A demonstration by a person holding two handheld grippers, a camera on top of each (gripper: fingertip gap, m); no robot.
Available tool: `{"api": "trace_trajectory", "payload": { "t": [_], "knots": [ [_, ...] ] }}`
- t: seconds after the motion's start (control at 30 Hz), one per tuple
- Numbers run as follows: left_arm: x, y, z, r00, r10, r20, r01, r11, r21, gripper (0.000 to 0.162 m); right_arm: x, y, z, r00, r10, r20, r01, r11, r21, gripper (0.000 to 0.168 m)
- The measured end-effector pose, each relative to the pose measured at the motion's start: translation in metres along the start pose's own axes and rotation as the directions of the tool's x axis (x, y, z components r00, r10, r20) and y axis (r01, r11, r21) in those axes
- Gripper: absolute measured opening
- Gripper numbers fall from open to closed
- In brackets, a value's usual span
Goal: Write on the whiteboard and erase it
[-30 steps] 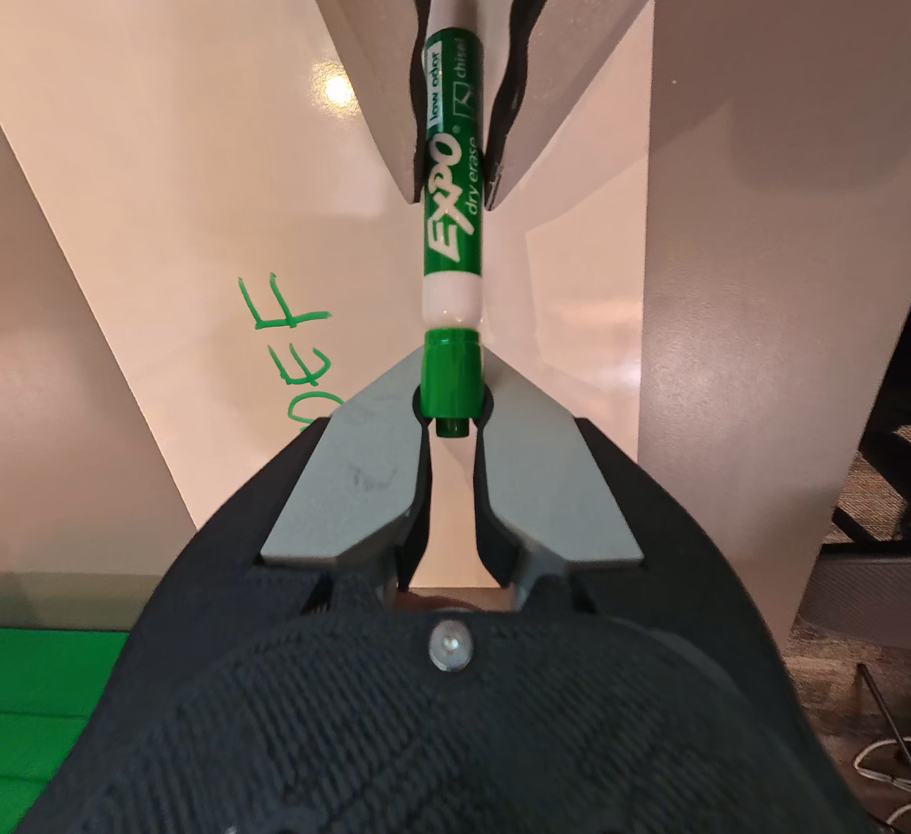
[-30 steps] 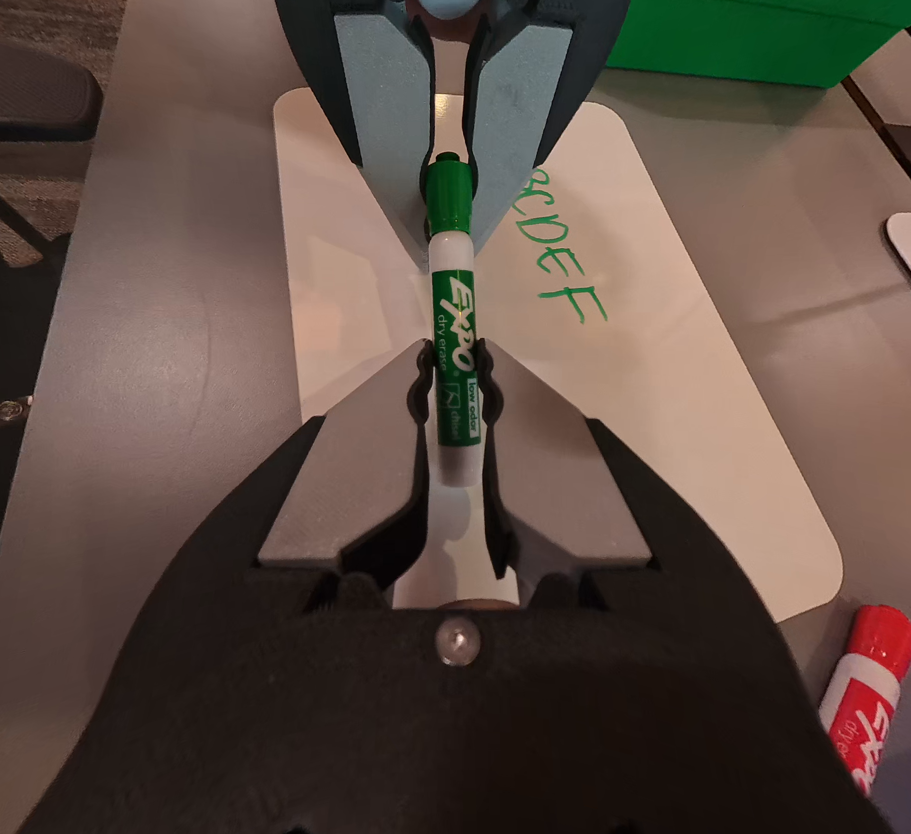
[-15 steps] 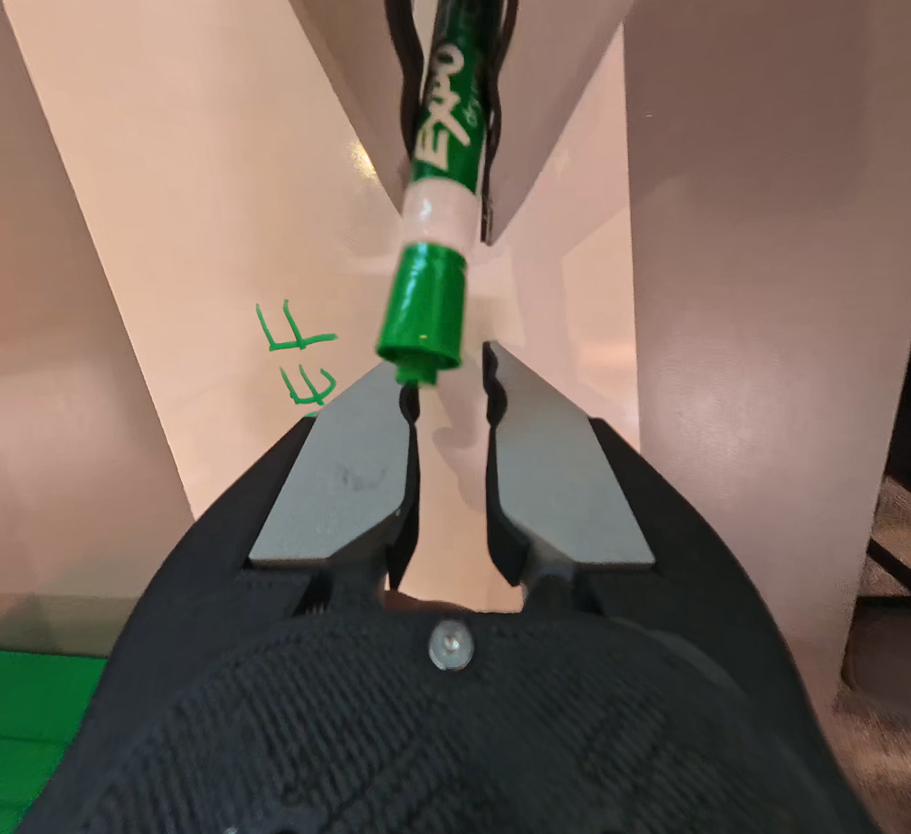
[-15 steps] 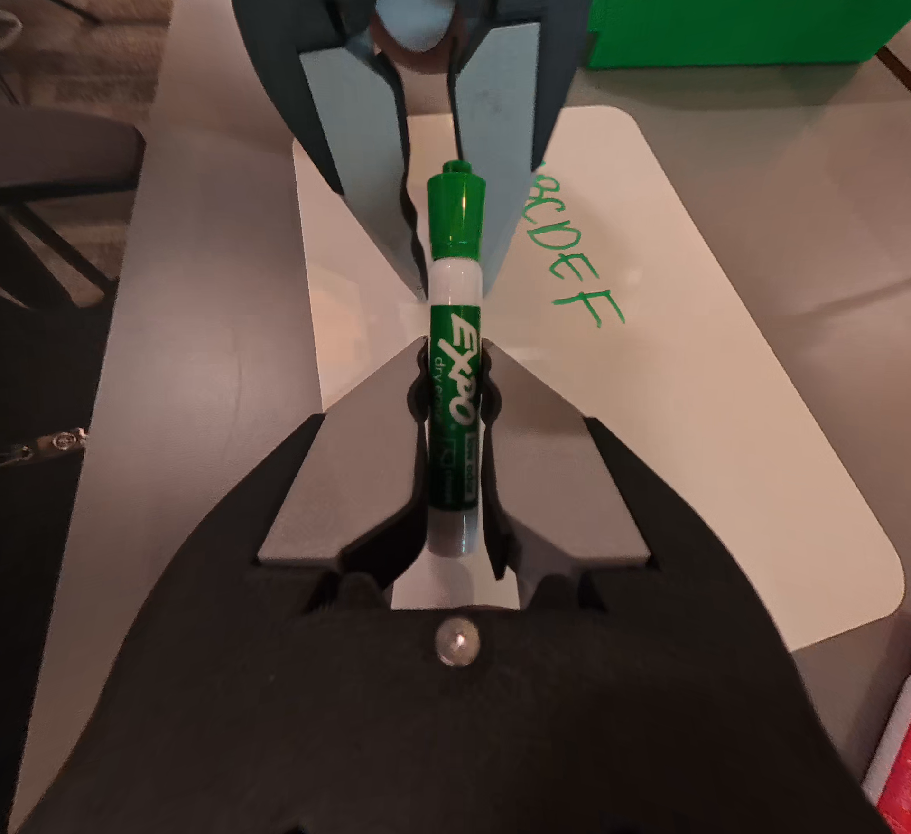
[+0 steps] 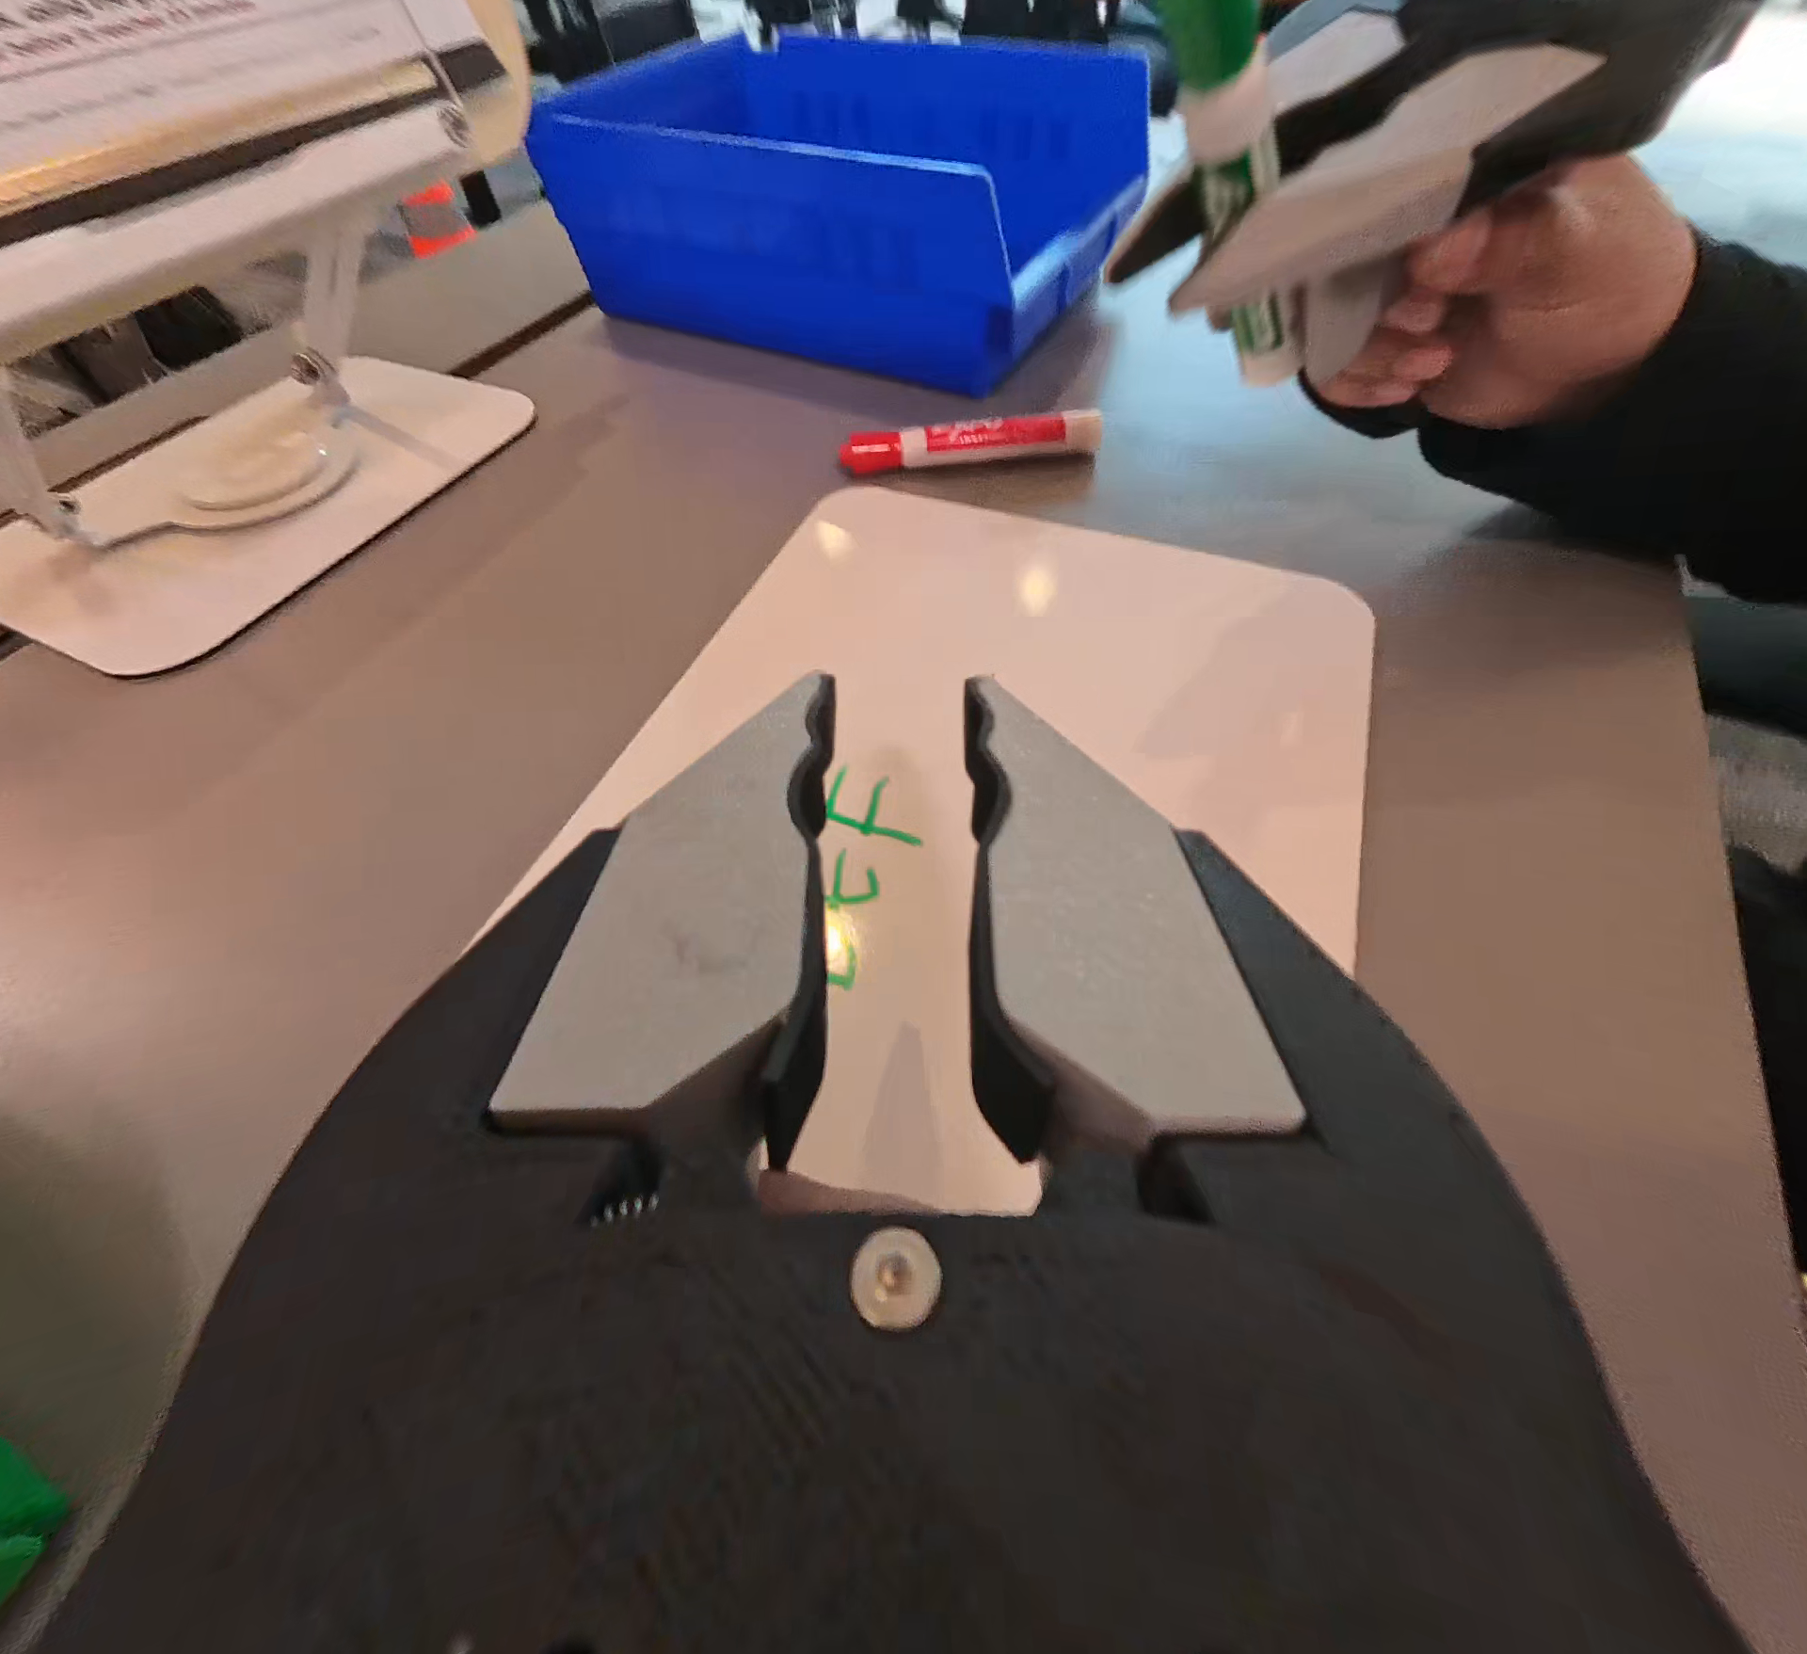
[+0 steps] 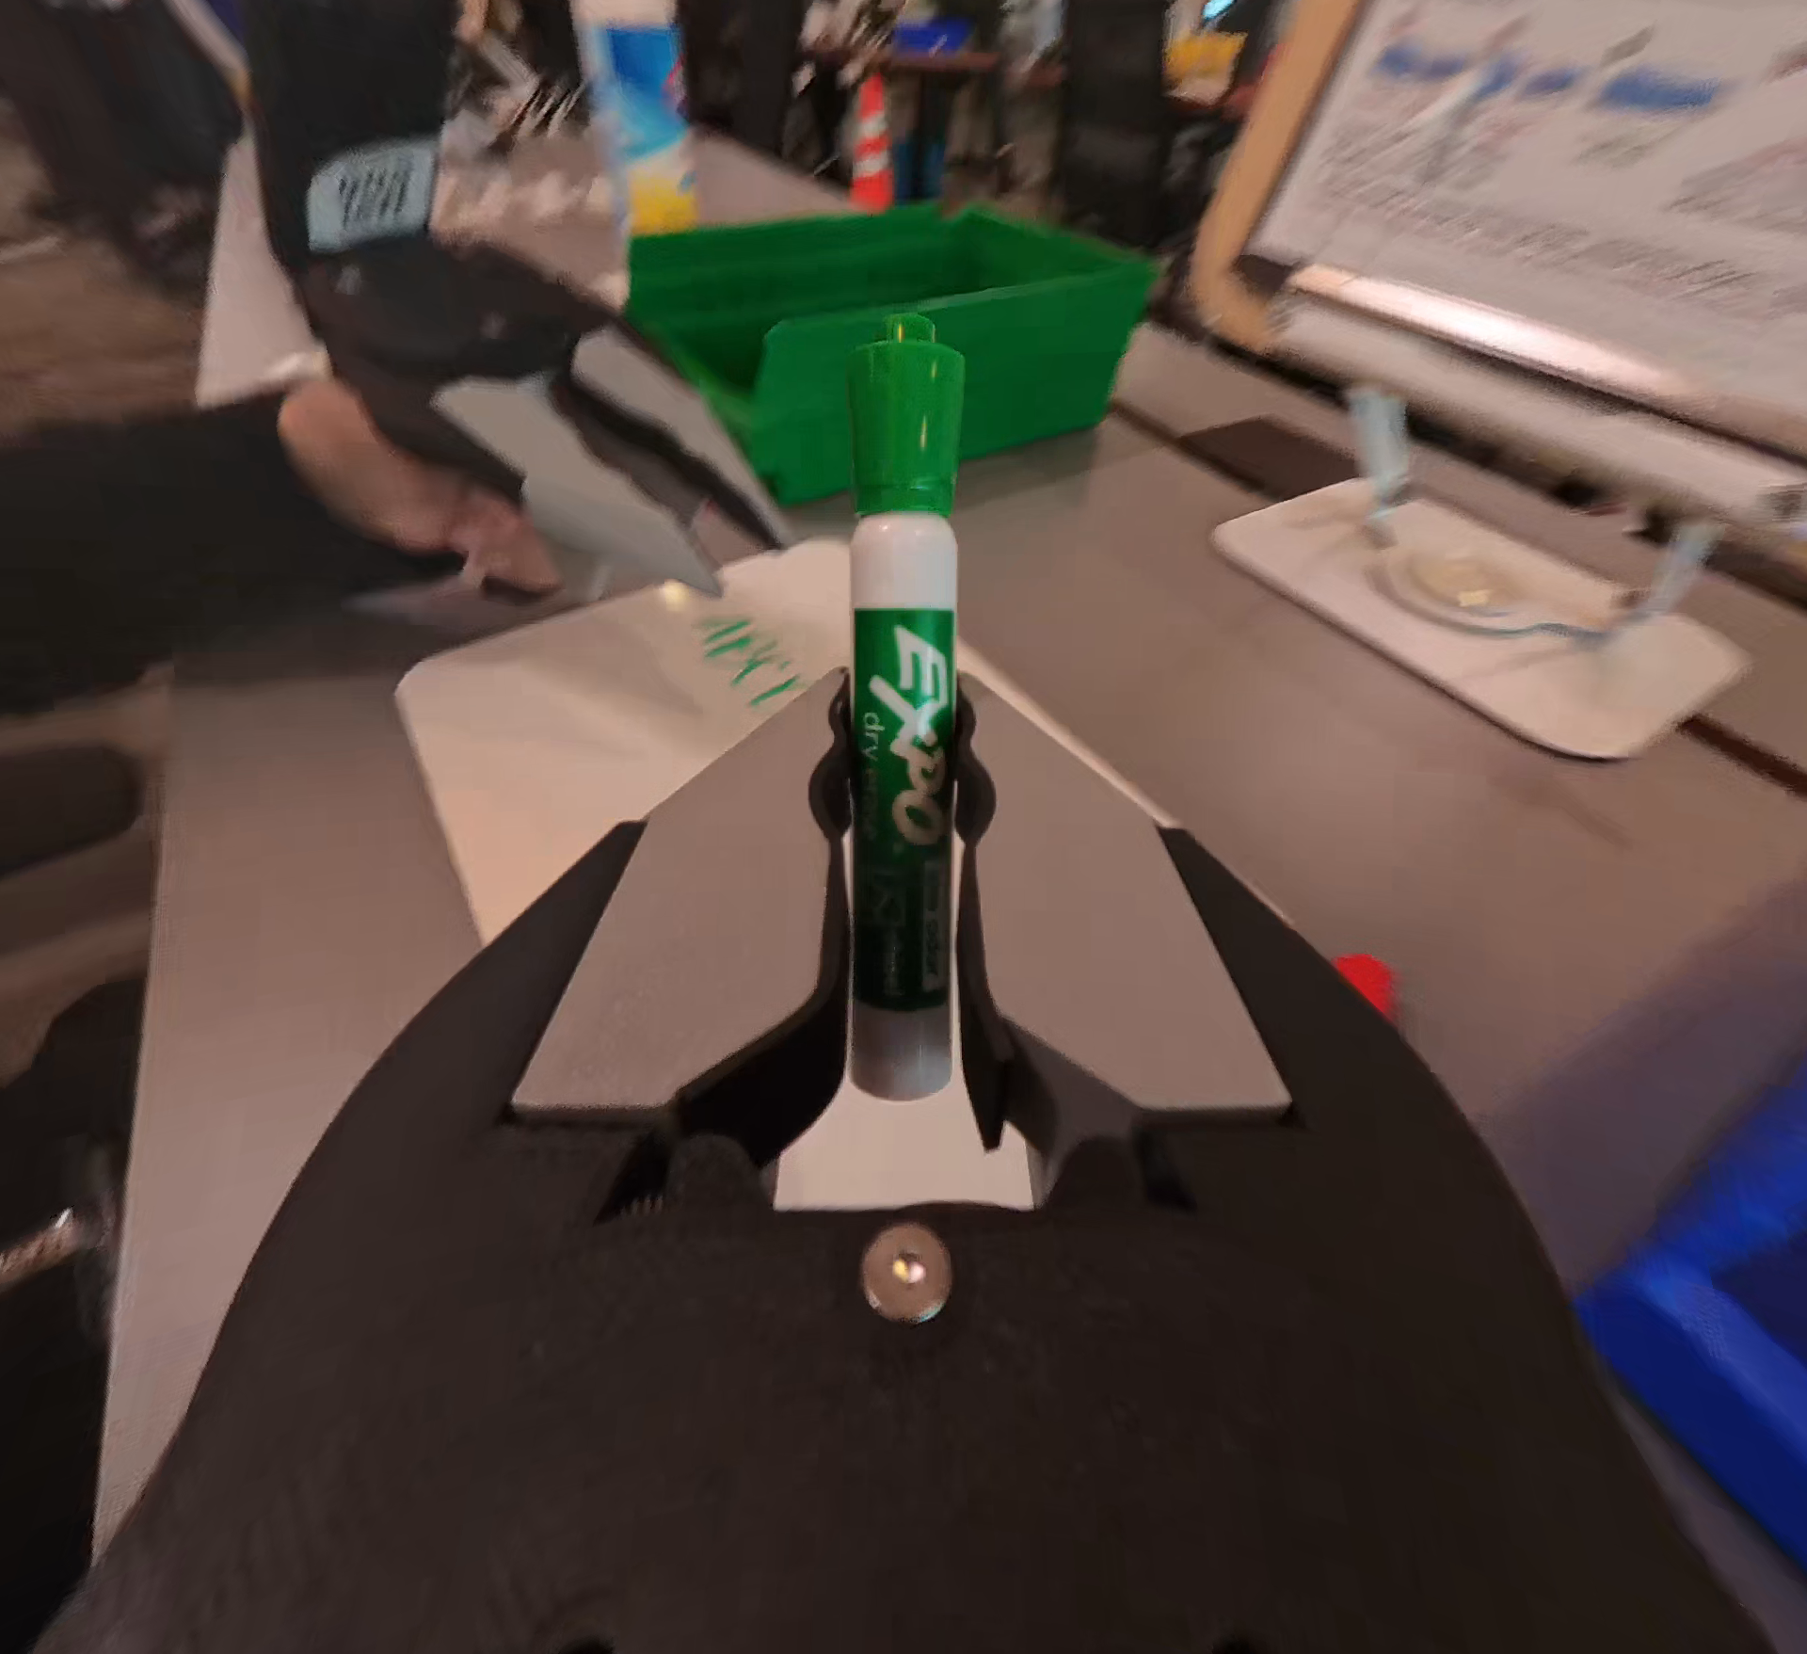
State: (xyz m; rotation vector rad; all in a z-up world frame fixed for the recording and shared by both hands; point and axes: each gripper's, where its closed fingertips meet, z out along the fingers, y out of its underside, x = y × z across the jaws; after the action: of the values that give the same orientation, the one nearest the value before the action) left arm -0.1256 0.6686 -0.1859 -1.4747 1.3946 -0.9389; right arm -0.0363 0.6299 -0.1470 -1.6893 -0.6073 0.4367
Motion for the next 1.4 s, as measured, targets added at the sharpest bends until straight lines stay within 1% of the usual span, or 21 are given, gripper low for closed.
{"api": "trace_trajectory", "payload": {
  "t": [0.07,0.13,0.23,0.3,0.4,0.53,0.6,0.67,0.7,0.73,0.77,0.8,0.83,0.9,1.03,1.1,1.23,1.3,1.4],
  "knots": [
    [-0.005,0.001,0.000,1.000,-0.025,0.011,0.025,0.999,0.047,0.023,0.034,-0.019,-0.023,0.990,0.030,-0.137,-0.023,0.998,0.050,0.014],
    [-0.007,0.008,0.001,0.999,-0.039,0.019,0.038,0.998,0.050,0.023,0.074,-0.029,-0.046,0.959,0.061,-0.277,-0.052,0.998,0.039,0.014],
    [-0.008,0.012,0.000,0.999,-0.032,0.033,0.030,0.999,0.031,0.021,0.141,-0.032,-0.073,0.887,0.181,-0.425,-0.183,0.982,0.037,0.014],
    [-0.010,0.012,-0.001,0.998,-0.038,0.046,0.037,0.999,0.031,0.020,0.186,-0.023,-0.083,0.828,0.250,-0.501,-0.281,0.960,0.015,0.014],
    [-0.010,0.011,-0.001,0.998,-0.041,0.040,0.039,0.998,0.040,0.020,0.253,0.000,-0.094,0.723,0.278,-0.633,-0.385,0.922,-0.036,0.014],
    [-0.013,0.017,0.001,0.998,-0.034,0.061,0.034,0.999,0.013,0.020,0.306,0.054,-0.087,0.636,0.319,-0.703,-0.569,0.808,-0.149,0.015],
    [-0.013,0.019,0.002,0.998,-0.042,0.050,0.041,0.999,0.005,0.020,0.320,0.083,-0.085,0.607,0.309,-0.733,-0.638,0.739,-0.216,0.016],
    [-0.012,0.021,0.004,0.998,-0.051,0.045,0.051,0.999,-0.001,0.020,0.326,0.109,-0.083,0.597,0.289,-0.748,-0.682,0.675,-0.284,0.015],
    [-0.012,0.022,0.004,0.998,-0.055,0.043,0.055,0.998,-0.003,0.020,0.324,0.124,-0.082,0.598,0.284,-0.750,-0.708,0.625,-0.329,0.016],
    [-0.012,0.023,0.005,0.998,-0.058,0.040,0.058,0.998,-0.006,0.020,0.319,0.140,-0.081,0.604,0.276,-0.748,-0.733,0.562,-0.384,0.018],
    [-0.011,0.024,0.006,0.998,-0.057,0.038,0.058,0.998,-0.014,0.020,0.315,0.154,-0.083,0.607,0.254,-0.753,-0.748,0.504,-0.433,0.026],
    [-0.011,0.026,0.007,0.998,-0.053,0.037,0.054,0.998,-0.024,0.020,0.314,0.162,-0.087,0.611,0.219,-0.761,-0.749,0.471,-0.466,0.029],
    [-0.010,0.027,0.008,0.998,-0.048,0.038,0.049,0.998,-0.030,0.020,0.319,0.158,-0.088,0.620,0.182,-0.763,-0.726,0.503,-0.470,0.026],
    [-0.010,0.027,0.008,0.998,-0.045,0.040,0.046,0.999,-0.028,0.020,0.318,0.146,-0.088,0.644,0.153,-0.750,-0.695,0.526,-0.490,0.029],
    [-0.011,0.026,0.007,0.998,-0.050,0.042,0.051,0.998,-0.023,0.020,0.307,0.115,-0.093,0.689,0.085,-0.720,-0.611,0.603,-0.513,0.031],
    [-0.011,0.026,0.006,0.998,-0.049,0.044,0.050,0.999,-0.022,0.020,0.297,0.099,-0.094,0.711,0.080,-0.699,-0.571,0.646,-0.507,0.032],
    [-0.017,0.023,0.002,0.996,-0.051,0.073,0.051,0.999,-0.007,0.020,0.268,0.055,-0.091,0.757,0.112,-0.643,-0.467,0.782,-0.413,0.034],
    [-0.023,0.018,-0.005,0.994,-0.067,0.084,0.065,0.998,0.024,0.021,0.246,0.027,-0.087,0.795,0.108,-0.597,-0.381,0.855,-0.352,0.034],
    [-0.033,0.008,-0.017,0.988,-0.124,0.091,0.116,0.989,0.089,0.021,0.203,0.001,-0.078,0.856,0.095,-0.509,-0.284,0.908,-0.308,0.037]
  ]
}}
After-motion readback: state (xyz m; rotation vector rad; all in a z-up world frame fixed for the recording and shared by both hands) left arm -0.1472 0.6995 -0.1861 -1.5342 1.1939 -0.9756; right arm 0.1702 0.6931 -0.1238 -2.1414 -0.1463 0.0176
